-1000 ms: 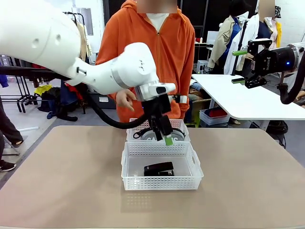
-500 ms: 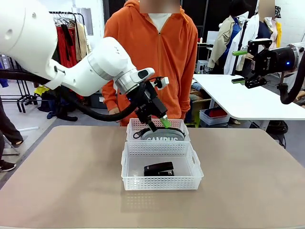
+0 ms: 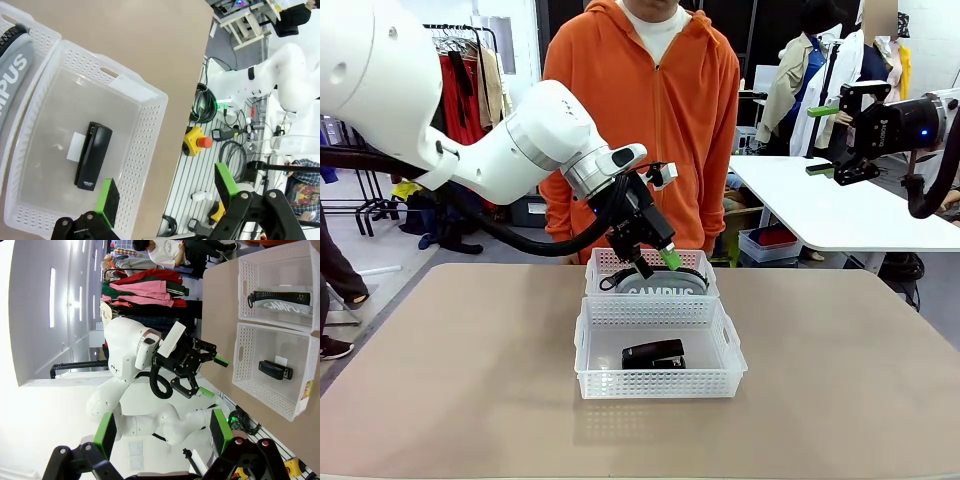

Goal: Distribute items into two baskets.
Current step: Place the picked Stapler into the Organizing basket as instructed by the person.

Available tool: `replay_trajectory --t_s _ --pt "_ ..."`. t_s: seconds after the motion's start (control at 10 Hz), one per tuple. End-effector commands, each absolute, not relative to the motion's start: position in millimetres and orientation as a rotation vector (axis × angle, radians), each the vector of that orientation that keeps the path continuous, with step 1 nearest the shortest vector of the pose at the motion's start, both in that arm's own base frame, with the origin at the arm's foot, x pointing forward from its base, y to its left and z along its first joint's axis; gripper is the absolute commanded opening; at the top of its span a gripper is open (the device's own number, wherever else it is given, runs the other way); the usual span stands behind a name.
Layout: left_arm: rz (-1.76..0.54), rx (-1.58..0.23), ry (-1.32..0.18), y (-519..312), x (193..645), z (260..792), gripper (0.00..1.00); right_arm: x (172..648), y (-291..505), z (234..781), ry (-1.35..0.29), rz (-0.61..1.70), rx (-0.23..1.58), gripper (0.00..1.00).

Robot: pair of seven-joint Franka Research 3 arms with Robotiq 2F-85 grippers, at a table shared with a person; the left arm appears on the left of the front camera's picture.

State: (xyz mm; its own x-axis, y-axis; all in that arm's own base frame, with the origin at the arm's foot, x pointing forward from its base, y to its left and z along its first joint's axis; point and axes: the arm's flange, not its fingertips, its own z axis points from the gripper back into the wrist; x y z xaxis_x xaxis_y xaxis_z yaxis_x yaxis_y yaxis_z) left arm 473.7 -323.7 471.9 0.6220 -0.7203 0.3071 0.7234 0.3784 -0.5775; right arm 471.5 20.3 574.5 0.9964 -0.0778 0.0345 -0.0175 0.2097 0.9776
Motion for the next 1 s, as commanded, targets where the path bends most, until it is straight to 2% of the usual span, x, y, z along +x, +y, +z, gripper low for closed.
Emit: replay_trajectory --t_s 0.0,0.1,0.4,0.6,0.9 --pt "-0.918 -0.746 -0.005 -323 473 472 1.00 470 20 577 -0.087 -0.037 1.359 1.00" --pt "-0.774 -0.867 -0.003 -309 478 479 1.00 470 20 577 -0.087 -0.037 1.359 1.00" --pt "-0.439 -1.080 0.020 -244 483 496 1.00 470 20 577 -0.087 -0.037 1.359 1.00" --pt "-0.323 -1.233 0.030 -207 484 506 1.00 470 20 577 -0.087 -0.037 1.359 1.00" --pt "-0.274 -1.417 -0.005 -144 488 526 1.00 470 20 577 -0.087 -0.037 1.359 1.00"
